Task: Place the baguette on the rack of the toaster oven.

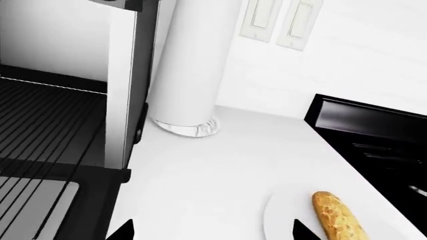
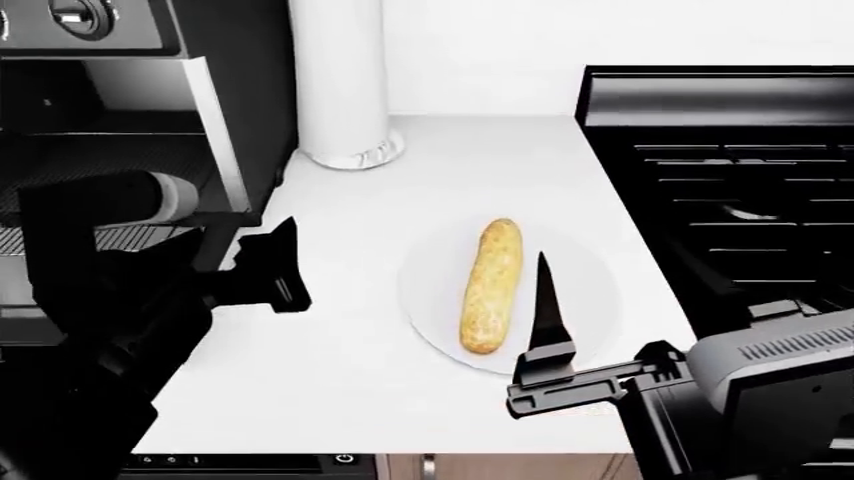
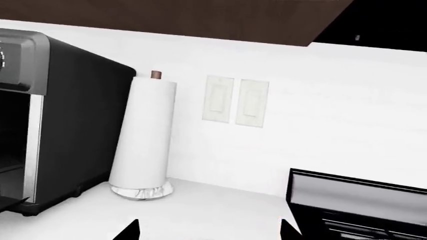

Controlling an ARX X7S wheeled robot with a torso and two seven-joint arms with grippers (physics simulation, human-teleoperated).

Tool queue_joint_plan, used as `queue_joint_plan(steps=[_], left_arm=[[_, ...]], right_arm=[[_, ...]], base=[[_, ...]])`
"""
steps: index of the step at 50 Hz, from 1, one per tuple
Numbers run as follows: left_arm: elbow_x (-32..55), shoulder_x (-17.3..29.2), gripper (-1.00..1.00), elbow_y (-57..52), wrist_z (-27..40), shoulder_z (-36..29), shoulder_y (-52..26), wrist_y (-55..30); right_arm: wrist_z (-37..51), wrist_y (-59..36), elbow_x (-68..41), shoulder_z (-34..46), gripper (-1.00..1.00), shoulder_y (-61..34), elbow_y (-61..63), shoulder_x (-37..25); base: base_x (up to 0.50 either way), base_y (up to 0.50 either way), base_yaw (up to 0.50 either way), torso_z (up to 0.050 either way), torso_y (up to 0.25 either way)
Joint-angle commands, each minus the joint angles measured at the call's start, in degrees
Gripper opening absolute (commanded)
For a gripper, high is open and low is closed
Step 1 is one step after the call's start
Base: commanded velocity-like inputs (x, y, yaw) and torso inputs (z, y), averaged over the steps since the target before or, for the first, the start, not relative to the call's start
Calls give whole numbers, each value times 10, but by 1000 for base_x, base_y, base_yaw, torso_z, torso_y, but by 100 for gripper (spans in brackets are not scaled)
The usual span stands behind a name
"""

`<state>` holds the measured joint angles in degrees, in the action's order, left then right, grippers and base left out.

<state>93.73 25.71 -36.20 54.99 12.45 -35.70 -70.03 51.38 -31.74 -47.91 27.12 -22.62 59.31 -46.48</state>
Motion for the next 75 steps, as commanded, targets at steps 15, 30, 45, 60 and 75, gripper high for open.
queue_joint_plan(steps=[15,30,45,60,75], left_arm=[[-7,4,100,-16,-21,-17,16,2],[37,3,100,-9,40,-37,-9,16],[123,-16,100,63,140,-133,-115,28],[110,-49,100,107,146,-190,-132,25],[80,-75,100,145,130,-230,-147,21]], right_arm=[[32,27,-17,30,100,-15,-1,-22],[27,54,-12,50,100,-22,4,-31],[70,245,47,181,100,-76,5,-126],[132,430,143,295,100,-111,6,-234],[140,484,169,351,100,-137,-8,-257]], base=[[391,-210,0,0,4],[0,0,0,0,0],[0,0,0,0,0],[0,0,0,0,0],[0,0,0,0,0]])
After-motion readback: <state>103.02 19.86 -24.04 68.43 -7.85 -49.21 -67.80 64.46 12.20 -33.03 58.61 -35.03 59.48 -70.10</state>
